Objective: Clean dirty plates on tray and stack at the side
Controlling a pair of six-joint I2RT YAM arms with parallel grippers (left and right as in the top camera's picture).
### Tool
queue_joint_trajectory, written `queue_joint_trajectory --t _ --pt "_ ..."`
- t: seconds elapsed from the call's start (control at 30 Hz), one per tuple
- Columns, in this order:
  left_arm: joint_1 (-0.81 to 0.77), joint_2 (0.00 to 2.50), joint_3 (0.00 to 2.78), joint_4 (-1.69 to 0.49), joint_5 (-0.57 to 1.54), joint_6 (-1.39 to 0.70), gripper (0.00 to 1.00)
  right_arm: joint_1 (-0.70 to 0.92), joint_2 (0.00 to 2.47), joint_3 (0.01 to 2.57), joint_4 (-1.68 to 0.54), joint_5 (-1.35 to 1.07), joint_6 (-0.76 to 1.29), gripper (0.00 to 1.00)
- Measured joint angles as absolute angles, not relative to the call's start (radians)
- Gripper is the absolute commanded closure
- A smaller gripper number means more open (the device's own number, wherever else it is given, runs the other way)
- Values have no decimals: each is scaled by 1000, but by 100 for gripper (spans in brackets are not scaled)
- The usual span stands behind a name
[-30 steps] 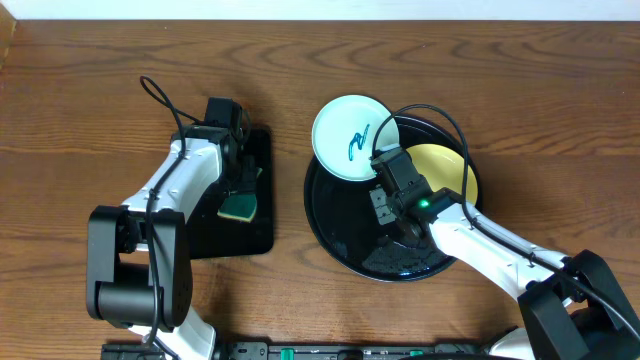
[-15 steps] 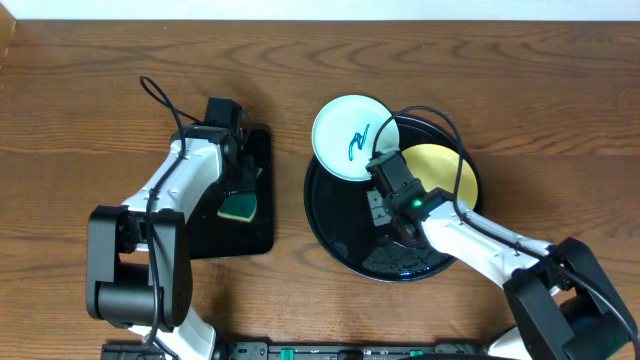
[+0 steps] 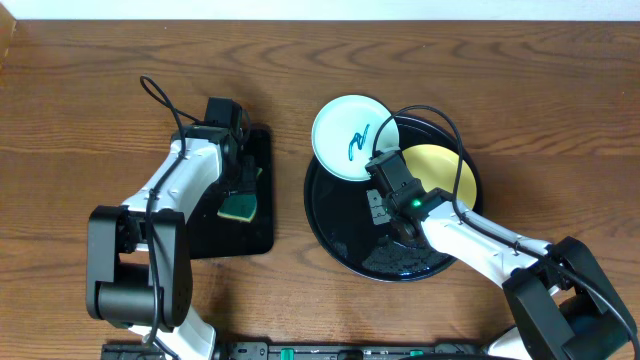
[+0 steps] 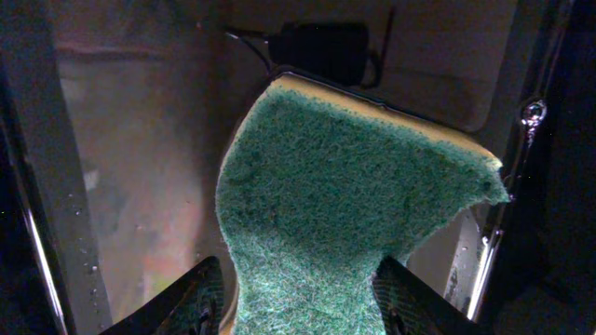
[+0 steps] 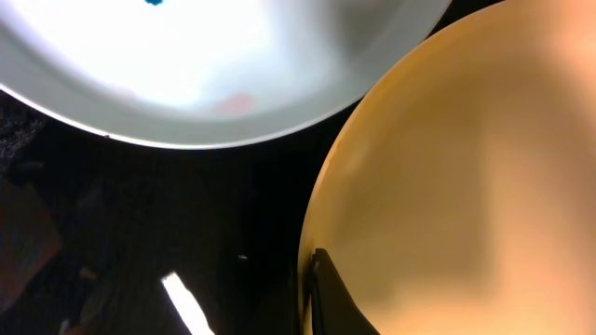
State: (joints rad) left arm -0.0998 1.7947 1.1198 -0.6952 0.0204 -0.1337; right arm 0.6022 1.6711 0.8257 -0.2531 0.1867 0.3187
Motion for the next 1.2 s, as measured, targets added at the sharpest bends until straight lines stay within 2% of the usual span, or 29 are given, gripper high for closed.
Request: queue_joint_trajectory --t 0.67,1.2 --pt "-100 1795 1120 -695 20 -134 45 603 1556 884 -338 196 319 99" --pt "-100 1795 1120 -695 20 -134 45 603 1555 884 -369 59 319 99"
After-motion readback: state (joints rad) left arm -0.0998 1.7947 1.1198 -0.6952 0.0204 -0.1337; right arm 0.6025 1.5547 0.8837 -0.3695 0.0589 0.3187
